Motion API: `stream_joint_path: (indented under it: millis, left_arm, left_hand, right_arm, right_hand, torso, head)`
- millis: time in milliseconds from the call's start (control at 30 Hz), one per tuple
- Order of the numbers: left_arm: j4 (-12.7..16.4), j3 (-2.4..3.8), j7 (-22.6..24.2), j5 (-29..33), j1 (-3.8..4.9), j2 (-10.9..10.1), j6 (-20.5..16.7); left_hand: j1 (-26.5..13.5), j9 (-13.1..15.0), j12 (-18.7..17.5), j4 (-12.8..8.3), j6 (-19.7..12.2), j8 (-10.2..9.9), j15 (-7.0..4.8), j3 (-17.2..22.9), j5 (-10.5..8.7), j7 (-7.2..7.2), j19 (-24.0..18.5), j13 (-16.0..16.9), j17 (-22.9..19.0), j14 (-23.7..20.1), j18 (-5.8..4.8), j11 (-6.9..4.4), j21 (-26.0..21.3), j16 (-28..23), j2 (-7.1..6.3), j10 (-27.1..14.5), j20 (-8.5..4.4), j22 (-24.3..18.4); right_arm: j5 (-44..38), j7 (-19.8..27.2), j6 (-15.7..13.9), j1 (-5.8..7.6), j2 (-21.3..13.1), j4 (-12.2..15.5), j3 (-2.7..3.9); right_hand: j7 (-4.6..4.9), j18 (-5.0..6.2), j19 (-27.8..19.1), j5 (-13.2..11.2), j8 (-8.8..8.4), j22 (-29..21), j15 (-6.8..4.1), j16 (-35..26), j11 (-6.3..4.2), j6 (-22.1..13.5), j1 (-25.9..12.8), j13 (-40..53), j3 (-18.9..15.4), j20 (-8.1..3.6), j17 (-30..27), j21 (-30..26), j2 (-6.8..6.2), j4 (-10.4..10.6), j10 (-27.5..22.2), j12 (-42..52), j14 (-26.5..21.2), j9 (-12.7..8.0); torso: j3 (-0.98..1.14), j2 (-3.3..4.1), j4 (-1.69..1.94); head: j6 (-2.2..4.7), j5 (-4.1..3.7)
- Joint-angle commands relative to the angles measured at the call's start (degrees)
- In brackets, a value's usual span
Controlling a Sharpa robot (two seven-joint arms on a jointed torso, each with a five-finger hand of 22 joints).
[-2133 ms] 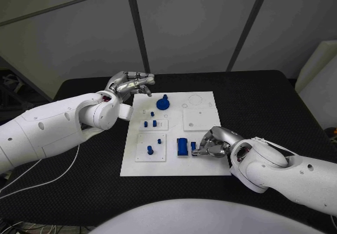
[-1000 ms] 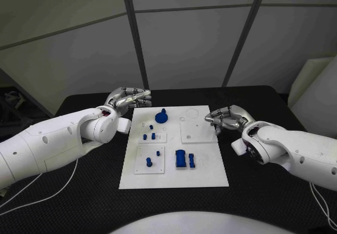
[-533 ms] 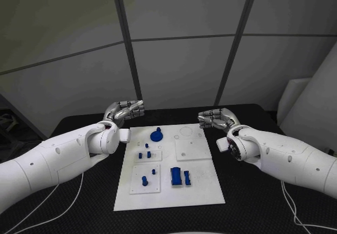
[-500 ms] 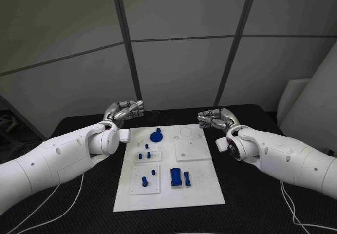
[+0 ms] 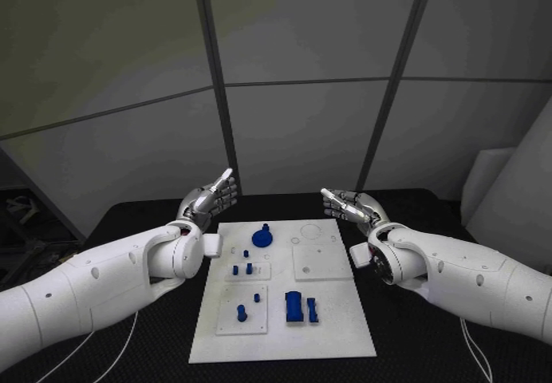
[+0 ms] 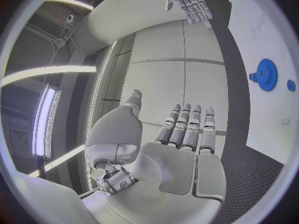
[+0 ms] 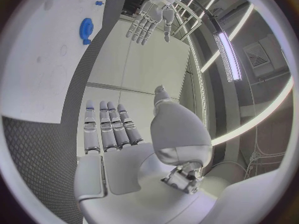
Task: Assemble the parts on the task board
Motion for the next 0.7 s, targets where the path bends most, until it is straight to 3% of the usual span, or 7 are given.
stream_joint_path:
  millis: [33, 133, 233, 267, 400, 433, 700]
  left_arm:
    - [4.72, -0.63, 3.35, -1.17, 0.07, -1.0, -9.03]
    - [8.9, -1.34, 4.54, -1.52, 0.07, -1.98, -13.12]
    - [12.53, -1.96, 5.57, -1.83, 0.06, -2.83, -16.67]
    - [13.32, -2.09, 5.79, -1.9, 0.06, -3.01, -17.44]
    - [15.36, -2.44, 6.37, -2.07, 0.05, -3.49, -19.44]
    - [15.59, -2.48, 6.43, -2.09, 0.05, -3.54, -19.66]
    - [15.7, -2.5, 6.47, -2.1, 0.05, -3.57, -19.77]
  left_hand:
    - [-14.81, -0.47, -0.67, -0.28, -10.51, -0.72, -4.7, -2.99, -0.78, -4.09, -7.22, -0.45, -0.46, -9.86, -5.15, -4.71, -0.77, -0.73, 0.22, -10.74, -3.14, -4.1]
    - [-18.38, -0.47, -0.67, -0.28, -13.05, -0.72, -4.7, -2.99, -0.78, -4.09, -8.99, -0.45, -0.46, -12.25, -5.15, -4.71, -0.77, -0.73, 0.22, -13.33, -3.91, -5.08]
    - [-21.67, -0.47, -0.67, -0.28, -15.38, -0.72, -4.7, -2.99, -0.78, -4.09, -10.6, -0.45, -0.46, -14.44, -5.15, -4.71, -0.77, -0.73, 0.22, -15.74, -4.6, -5.98]
    - [-22.8, -0.47, -0.67, -0.28, -16.17, -0.72, -4.7, -2.99, -0.78, -4.09, -11.16, -0.45, -0.46, -15.22, -5.15, -4.71, -0.77, -0.73, 0.22, -16.57, -4.84, -6.31]
    - [-26.32, -0.47, -0.67, -0.28, -18.64, -0.72, -4.7, -2.99, -0.78, -4.09, -12.89, -0.45, -0.46, -17.53, -5.15, -4.71, -0.77, -0.73, 0.22, -19.12, -5.59, -7.28]
    - [-27.16, -0.47, -0.67, -0.28, -19.22, -0.72, -4.7, -2.99, -0.78, -4.09, -13.25, -0.45, -0.46, -18.12, -5.15, -4.71, -0.77, -0.73, 0.22, -19.74, -9.83, -7.51]
    - [-32.7, -0.47, -0.67, -0.28, -23.15, -0.72, -4.7, -2.99, -0.78, -4.09, -16.07, -0.45, -0.46, -21.8, -5.15, -4.71, -0.77, -0.73, 0.22, -23.78, -9.83, -12.84]
  right_arm:
    - [6.74, 5.38, -7.75, 0.28, -1.68, 4.79, -0.25]
    - [10.05, 7.74, -11.55, 0.4, -3.5, 9.54, -0.58]
    - [13.04, 9.87, -14.99, 0.51, -5.15, 13.84, -0.87]
    - [13.72, 10.35, -15.76, 0.53, -5.52, 14.82, -0.93]
    - [15.69, 11.75, -18.02, 0.6, -6.6, 17.64, -1.13]
    - [15.98, 11.97, -18.36, 0.61, -6.77, 18.07, -1.16]
    - [16.36, 12.23, -18.79, 0.63, -6.97, 18.6, -1.19]
  right_hand:
    - [-5.49, -2.36, -11.05, -5.28, -0.74, -2.53, -1.77, -0.75, -4.71, -10.44, -17.53, -2.56, 2.16, -2.51, -2.63, -0.64, -0.81, -2.12, -11.9, -0.64, -11.3, -5.25]
    - [-5.49, -2.9, -13.71, -5.28, -0.74, -3.15, -1.77, -0.75, -4.71, -12.97, -21.77, -2.56, 2.68, -3.11, -3.26, -0.64, -0.81, -6.6, -14.81, -0.64, -14.03, -5.25]
    - [-5.49, -3.34, -16.07, -5.28, -0.74, -3.69, -1.77, -0.75, -4.71, -15.18, -25.49, -2.56, 6.75, -3.62, -3.82, -0.64, -0.81, -6.6, -17.34, -0.64, -16.42, -5.25]
    - [-5.49, -3.52, -16.85, -5.28, -0.74, -3.89, -1.77, -0.75, -4.71, -15.95, -26.76, -2.56, 6.75, -7.81, -4.01, -0.64, -0.81, -6.6, -18.19, -0.64, -17.23, -5.25]
    - [-5.49, -3.51, -19.44, -5.28, -0.74, -7.94, -1.77, -0.75, -4.71, -18.44, -30.97, -2.56, 6.75, -7.81, -8.2, -0.64, -0.81, -6.6, -21.05, -0.64, -19.95, -5.25]
    - [-5.49, -7.53, -20.05, -5.28, -0.74, -7.94, -1.77, -0.75, -4.71, -19.0, -31.9, -2.56, 6.75, -7.81, -8.2, -0.64, -0.81, -6.6, -21.68, -0.64, -20.55, -5.25]
    - [-5.49, -7.53, -24.22, -5.28, -0.74, -7.94, -1.77, -0.75, -4.71, -22.93, -38.47, -2.56, 6.75, -7.81, -8.2, -0.64, -0.81, -6.6, -26.14, -0.64, -24.78, -5.25]
  torso:
    - [-0.34, -0.03, 1.91]
    - [-0.39, -0.03, 2.2]
    - [-0.4, -0.03, 2.21]
    - [-0.4, -0.03, 2.21]
    - [-0.4, -0.03, 2.21]
    - [-0.4, -0.03, 2.21]
    - [-0.4, -0.03, 2.21]
  head:
    - [1.54, -0.09]
    - [1.9, -0.11]
    - [1.91, -0.11]
    - [1.91, -0.11]
    - [1.91, -0.11]
    - [1.91, -0.11]
    - [1.91, -0.11]
